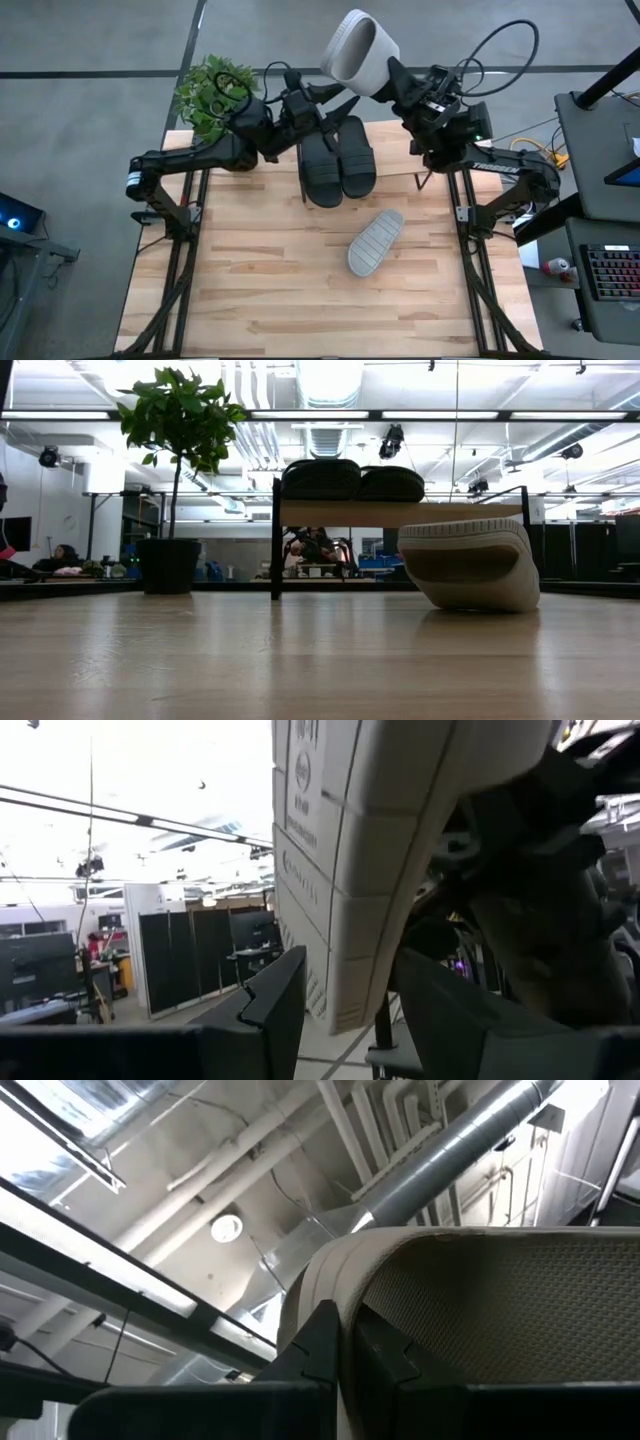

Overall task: Pick and place slides into the shelf
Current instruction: Put the right gray slide on the shelf

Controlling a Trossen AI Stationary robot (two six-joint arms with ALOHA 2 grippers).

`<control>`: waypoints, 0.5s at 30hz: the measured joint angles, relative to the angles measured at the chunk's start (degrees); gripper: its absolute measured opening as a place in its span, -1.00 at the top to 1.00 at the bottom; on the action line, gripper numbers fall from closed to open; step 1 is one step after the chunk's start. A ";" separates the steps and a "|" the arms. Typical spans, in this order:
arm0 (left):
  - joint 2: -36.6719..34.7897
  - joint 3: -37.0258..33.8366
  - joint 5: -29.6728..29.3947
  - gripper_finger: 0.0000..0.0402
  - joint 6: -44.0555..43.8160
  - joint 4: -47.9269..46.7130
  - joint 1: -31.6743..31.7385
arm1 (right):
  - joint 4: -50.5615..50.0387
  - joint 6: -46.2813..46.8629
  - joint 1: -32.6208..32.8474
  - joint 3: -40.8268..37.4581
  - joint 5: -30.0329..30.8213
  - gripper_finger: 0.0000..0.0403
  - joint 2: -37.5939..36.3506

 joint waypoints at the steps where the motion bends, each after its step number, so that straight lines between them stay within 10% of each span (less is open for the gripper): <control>1: 0.05 0.00 0.06 0.29 0.00 -0.06 0.00 | 0.09 0.44 0.00 0.00 0.00 0.96 0.19; 15: 0.13 -0.15 1.64 0.29 -2.60 -0.73 0.00 | 2.73 5.01 -0.02 4.73 0.02 0.96 3.20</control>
